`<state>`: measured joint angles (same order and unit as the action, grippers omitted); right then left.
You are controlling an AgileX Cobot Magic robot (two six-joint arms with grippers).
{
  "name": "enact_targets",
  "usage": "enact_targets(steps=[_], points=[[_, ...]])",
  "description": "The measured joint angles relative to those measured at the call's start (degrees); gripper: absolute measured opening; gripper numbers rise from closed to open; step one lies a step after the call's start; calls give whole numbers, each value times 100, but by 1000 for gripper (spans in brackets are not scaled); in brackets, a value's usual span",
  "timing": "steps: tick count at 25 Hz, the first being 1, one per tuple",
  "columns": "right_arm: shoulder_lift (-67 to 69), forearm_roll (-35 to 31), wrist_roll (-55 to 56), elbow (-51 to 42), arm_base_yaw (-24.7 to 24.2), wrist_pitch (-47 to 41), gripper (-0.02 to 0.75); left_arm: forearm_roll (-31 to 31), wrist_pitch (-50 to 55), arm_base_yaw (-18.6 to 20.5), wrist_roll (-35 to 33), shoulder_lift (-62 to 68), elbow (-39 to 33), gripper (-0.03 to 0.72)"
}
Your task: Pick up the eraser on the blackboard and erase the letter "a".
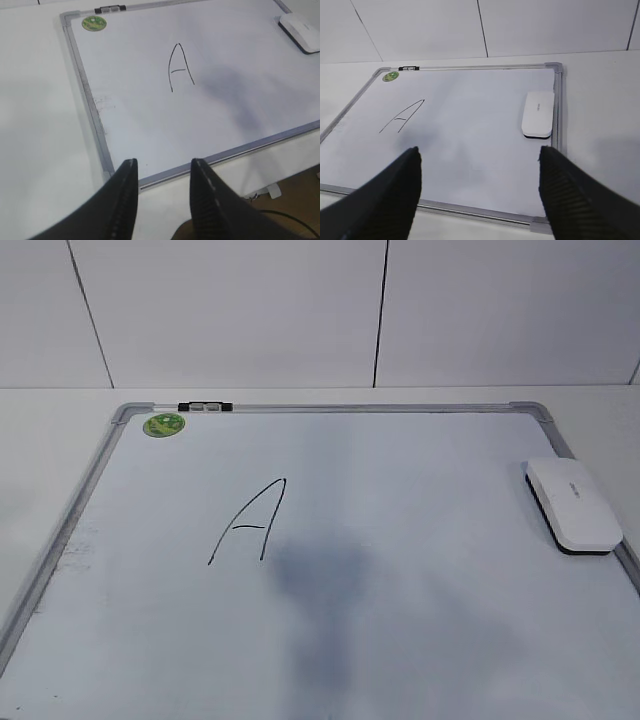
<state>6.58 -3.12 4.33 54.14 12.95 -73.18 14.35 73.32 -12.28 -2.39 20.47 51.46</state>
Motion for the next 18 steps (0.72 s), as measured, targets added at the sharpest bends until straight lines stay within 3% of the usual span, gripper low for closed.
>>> enact_targets(steps=[18], points=[[-260, 230, -325, -1684, 0, 0, 557, -693, -224, -242, 0, -1144, -1716, 243]])
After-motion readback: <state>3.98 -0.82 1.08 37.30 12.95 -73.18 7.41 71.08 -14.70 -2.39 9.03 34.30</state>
